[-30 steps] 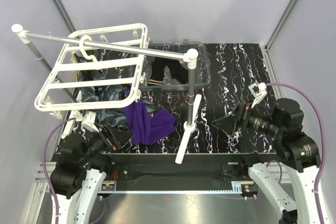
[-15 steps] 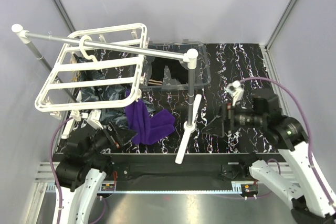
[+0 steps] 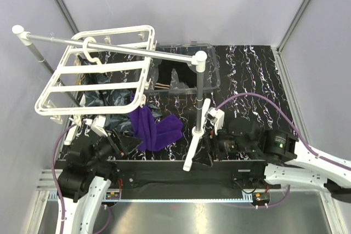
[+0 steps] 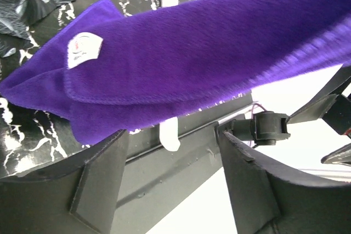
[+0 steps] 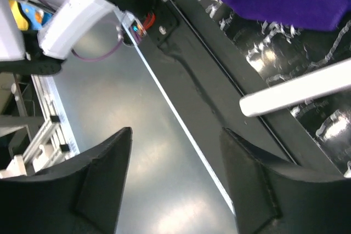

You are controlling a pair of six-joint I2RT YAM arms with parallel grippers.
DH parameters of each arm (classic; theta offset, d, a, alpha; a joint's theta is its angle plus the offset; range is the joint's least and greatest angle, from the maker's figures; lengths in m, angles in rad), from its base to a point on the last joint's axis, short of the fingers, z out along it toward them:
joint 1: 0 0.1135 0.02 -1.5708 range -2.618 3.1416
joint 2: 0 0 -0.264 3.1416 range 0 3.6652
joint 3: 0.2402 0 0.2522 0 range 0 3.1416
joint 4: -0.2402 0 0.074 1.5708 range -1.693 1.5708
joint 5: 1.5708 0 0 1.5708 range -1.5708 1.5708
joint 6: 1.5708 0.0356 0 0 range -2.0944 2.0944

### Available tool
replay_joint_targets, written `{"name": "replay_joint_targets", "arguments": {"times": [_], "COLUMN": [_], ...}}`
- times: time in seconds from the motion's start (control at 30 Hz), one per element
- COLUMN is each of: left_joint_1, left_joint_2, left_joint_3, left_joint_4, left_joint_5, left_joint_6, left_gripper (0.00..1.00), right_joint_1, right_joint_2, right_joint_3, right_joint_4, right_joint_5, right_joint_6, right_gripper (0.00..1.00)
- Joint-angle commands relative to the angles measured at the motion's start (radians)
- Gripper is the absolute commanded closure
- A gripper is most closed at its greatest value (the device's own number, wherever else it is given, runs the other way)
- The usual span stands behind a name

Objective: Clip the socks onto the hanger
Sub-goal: Rotate the hanger at the center of the board.

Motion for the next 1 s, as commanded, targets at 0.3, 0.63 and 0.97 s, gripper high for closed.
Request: {"name": "replay_joint_targets", "arguments": {"times": [0.3, 0.63, 0.97], "left_joint_1": [0.001, -0.001, 0.001], "left_joint_2": [-0.185, -0.174, -0.185], "left_joint_3": [0.110, 0.278, 0.351], "left_joint_4": [0.079, -0.045, -0.157], "left_joint_5": [0.152, 0.094, 0.010], "left_joint_6": [-0.139, -0.047, 0.010], "left_gripper": [0.38, 0.47, 0.47], "right_joint_1": [0.238, 0.238, 0.238], "right_joint_2": [0.269, 0.527, 0.712], "right_joint_3": [0.093, 0.194, 0.300], "right_joint_4": [0.481, 0.768, 0.808], "right_joint_5": [0.405, 0.621, 0.709], "right_joint_6": [-0.162, -0.379, -0.394], "right_gripper": [0.33, 0.39, 0.43]}}
